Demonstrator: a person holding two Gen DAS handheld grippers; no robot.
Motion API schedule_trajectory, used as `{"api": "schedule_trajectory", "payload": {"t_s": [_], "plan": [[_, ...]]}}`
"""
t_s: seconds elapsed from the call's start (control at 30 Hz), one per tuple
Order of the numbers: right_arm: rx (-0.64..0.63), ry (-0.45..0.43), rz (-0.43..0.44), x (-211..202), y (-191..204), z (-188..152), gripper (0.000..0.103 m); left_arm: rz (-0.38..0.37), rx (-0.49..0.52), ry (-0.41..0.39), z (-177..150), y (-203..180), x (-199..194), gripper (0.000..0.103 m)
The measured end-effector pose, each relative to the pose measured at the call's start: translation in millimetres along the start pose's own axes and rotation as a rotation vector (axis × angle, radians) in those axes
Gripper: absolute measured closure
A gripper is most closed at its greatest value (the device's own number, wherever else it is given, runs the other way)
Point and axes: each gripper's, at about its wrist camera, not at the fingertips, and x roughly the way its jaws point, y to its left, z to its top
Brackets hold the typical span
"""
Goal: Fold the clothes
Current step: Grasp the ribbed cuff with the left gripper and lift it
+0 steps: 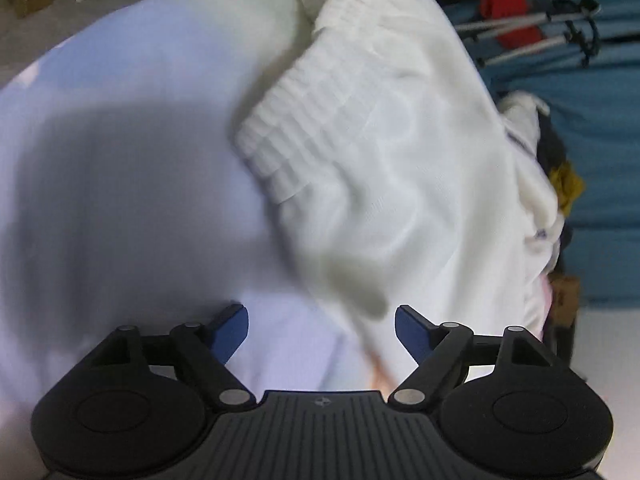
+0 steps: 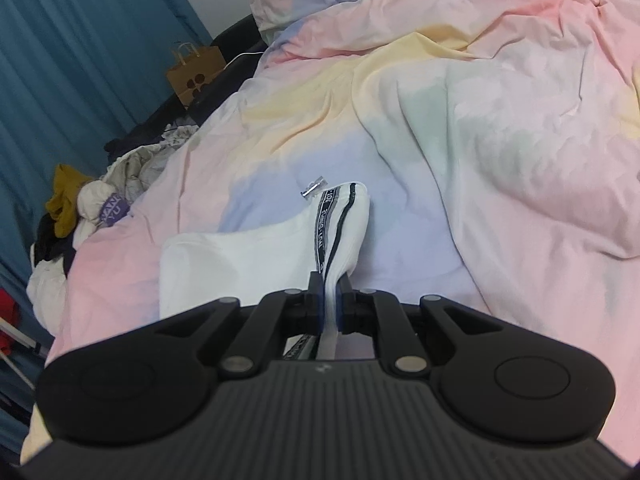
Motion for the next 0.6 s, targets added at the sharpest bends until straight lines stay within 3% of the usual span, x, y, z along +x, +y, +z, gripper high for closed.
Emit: {"api": "schedule_trajectory", "payload": {"t_s": [0.13,0.2,0.27,0.3,0.37,0.53,0.6], "plan": [[0.040,0.011,0.005,0,-4,1,0.093,-0.009,-0.021,-0.063,2,-5,7,0.024],[0.029,0.008,-0.002,1,-3,0,0.093,-0.012,-0.041,-0.114,5,0,7,0.042],[0.022,0.007,-0.008,2,-2,-1,0.093,-0.011,-0.075,-0.155,6,8,2,0.086],[0.023,0.008,-0.010,3,-2,-1,0.093,-0.013,-0.095,-0.172,6,13,-1,0.091],[0.032,0.016,-0.018,6,-4,-2,0.093,-0.086,-0.117,-0.217,2,20,-20,0.096],[0.099,0.055,-0.017,5,-14,-3,0.093,-0.304,-0.126,-0.326,-10,37,-89,0.098],[0.148,0.080,0.003,2,-21,-4,0.093,-0.321,-0.138,-0.345,-13,49,-110,0.098]]}}
